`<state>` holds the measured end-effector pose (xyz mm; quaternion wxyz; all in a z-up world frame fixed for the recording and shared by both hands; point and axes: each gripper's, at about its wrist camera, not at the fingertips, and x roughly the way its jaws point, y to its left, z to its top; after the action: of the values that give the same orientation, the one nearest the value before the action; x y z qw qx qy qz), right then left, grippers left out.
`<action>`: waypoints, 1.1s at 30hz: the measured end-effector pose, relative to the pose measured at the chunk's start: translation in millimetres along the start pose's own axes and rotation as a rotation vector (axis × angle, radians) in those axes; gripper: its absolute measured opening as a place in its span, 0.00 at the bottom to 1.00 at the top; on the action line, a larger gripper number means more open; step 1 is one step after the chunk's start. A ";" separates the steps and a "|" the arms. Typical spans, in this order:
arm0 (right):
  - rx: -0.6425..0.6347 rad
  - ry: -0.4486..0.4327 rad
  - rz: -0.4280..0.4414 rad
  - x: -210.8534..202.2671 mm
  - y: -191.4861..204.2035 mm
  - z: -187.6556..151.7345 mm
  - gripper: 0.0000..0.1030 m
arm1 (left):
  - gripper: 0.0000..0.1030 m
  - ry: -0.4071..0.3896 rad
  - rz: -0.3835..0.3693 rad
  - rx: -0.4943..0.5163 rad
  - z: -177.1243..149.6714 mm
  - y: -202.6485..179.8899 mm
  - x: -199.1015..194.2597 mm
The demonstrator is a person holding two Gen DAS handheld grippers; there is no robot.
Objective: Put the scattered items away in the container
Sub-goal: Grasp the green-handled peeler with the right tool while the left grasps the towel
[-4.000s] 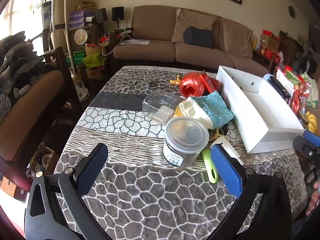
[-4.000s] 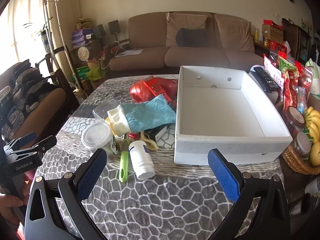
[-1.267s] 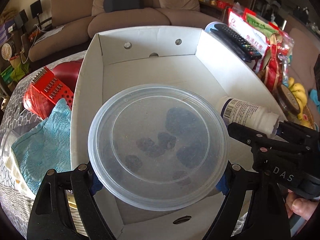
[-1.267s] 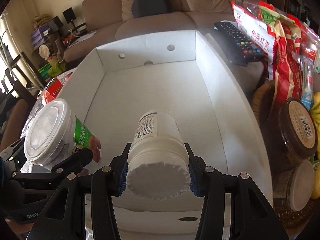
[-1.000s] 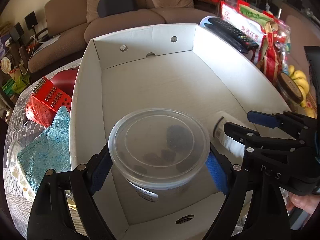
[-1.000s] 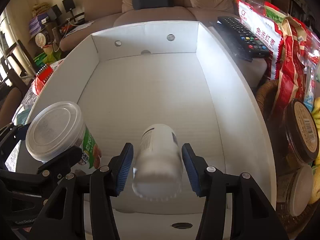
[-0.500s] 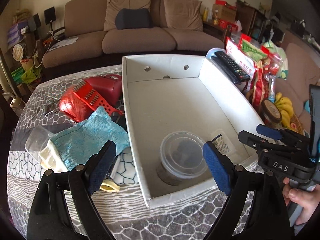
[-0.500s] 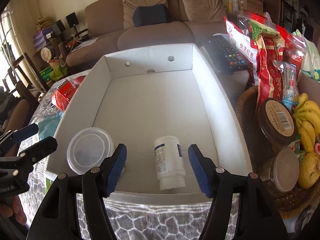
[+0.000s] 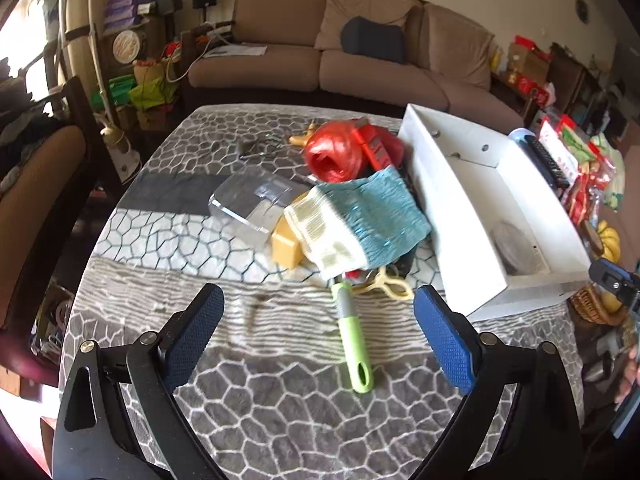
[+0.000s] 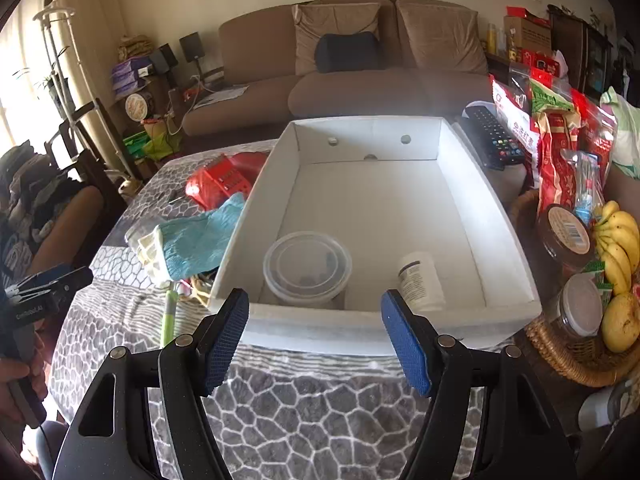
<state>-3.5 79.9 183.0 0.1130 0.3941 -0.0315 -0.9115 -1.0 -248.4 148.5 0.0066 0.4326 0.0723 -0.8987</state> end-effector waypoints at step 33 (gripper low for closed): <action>-0.112 0.147 0.223 175.0 172.0 -76.8 0.57 | 0.93 -0.034 -0.030 0.068 50.5 23.1 109.9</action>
<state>-32.7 -125.3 30.9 0.2376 0.4470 -0.0160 -0.8623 -107.4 -272.6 91.2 -0.0204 0.4160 0.0481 -0.9079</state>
